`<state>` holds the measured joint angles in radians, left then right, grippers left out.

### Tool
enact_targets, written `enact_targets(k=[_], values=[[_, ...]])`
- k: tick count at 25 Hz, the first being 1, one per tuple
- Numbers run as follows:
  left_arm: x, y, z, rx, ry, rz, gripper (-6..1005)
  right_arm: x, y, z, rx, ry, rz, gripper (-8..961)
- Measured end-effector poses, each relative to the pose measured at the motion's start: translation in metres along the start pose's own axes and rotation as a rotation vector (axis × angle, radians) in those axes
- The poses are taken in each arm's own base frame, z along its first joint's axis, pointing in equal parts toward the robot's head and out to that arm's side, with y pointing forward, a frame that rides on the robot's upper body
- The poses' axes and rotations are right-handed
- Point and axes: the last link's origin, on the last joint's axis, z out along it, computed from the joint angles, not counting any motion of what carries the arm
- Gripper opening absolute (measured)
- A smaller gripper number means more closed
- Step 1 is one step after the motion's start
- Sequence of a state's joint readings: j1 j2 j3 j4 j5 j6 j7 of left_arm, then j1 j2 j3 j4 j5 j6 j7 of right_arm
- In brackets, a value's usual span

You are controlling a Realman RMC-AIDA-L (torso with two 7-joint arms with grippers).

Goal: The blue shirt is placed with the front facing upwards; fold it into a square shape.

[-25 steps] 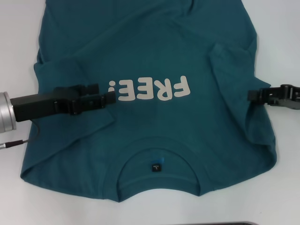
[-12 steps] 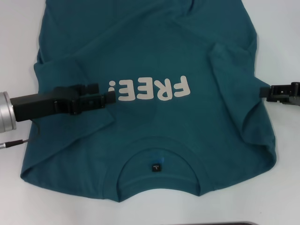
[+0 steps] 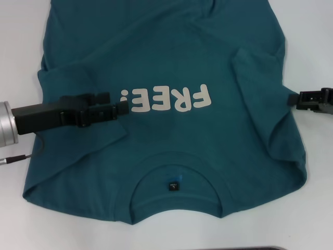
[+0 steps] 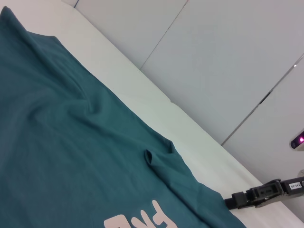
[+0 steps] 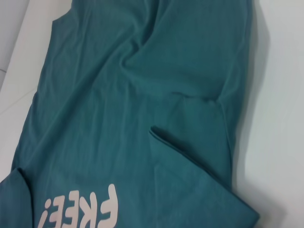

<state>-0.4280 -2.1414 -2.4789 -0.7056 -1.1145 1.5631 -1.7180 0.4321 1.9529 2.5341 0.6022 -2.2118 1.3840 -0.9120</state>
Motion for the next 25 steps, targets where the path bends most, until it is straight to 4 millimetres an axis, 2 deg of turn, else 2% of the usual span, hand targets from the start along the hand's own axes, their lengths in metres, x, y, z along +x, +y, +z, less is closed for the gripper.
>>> enact_targets(k=[14,25], values=[[0.0003,-0.0004,-0.0003,0.001,-0.003,0.002,885,-0.0050,0.0008,0.0077,0.020,-0.026,-0.002,433],[0.0005,-0.0003,-0.0003,0.001,-0.003,0.002,884,-0.0036,0.0017,0.0049,0.008,-0.016,0.004,432]])
